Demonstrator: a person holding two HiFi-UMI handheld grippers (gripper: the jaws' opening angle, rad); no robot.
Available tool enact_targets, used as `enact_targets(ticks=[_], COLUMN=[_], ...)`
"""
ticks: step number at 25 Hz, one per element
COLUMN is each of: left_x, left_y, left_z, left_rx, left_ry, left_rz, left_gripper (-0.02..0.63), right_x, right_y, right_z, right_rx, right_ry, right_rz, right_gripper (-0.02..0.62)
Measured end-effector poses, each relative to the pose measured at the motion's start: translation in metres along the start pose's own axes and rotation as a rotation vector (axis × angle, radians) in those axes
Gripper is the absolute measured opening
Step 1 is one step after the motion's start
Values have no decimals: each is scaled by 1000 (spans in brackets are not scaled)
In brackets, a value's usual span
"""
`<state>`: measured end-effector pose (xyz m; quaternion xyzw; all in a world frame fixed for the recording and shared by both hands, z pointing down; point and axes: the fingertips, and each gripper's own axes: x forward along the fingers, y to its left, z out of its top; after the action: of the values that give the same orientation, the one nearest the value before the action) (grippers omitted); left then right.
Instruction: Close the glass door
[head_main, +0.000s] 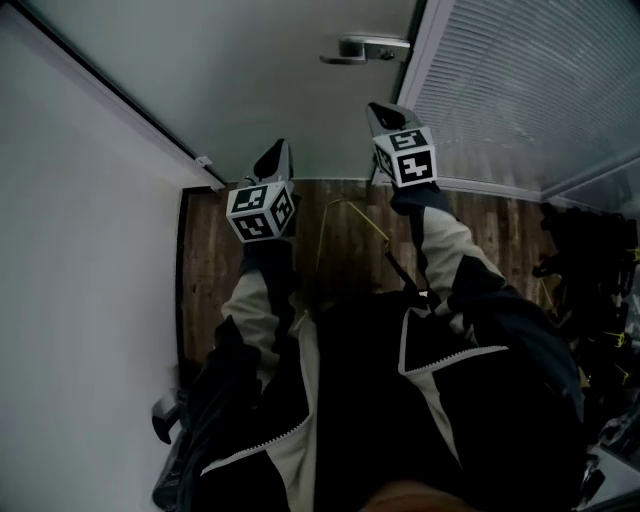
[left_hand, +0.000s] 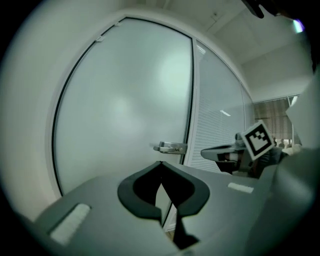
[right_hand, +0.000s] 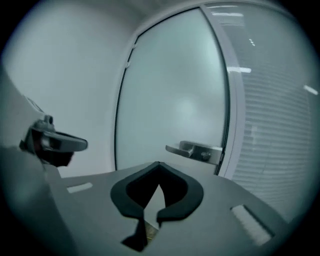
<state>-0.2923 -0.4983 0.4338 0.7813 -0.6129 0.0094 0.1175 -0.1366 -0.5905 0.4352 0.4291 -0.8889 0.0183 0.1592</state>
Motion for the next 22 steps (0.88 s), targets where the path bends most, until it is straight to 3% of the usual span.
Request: enact_targets(ticks=[3, 10, 22], left_x=[5, 8, 3], left_y=[-11, -42, -59], left_z=[9, 10, 17], left_rx=[18, 31, 46], left_ry=[-25, -18, -32], left_rz=[-24, -87, -130], left_gripper=[5, 4, 4], right_x=[-36, -73, -89], right_y=[17, 13, 24], right_z=[-7, 5, 0], right_rx=[82, 71, 71], right_ry=[-31, -39, -31], right_rz=[9, -80, -99], right_gripper=[2, 1, 0])
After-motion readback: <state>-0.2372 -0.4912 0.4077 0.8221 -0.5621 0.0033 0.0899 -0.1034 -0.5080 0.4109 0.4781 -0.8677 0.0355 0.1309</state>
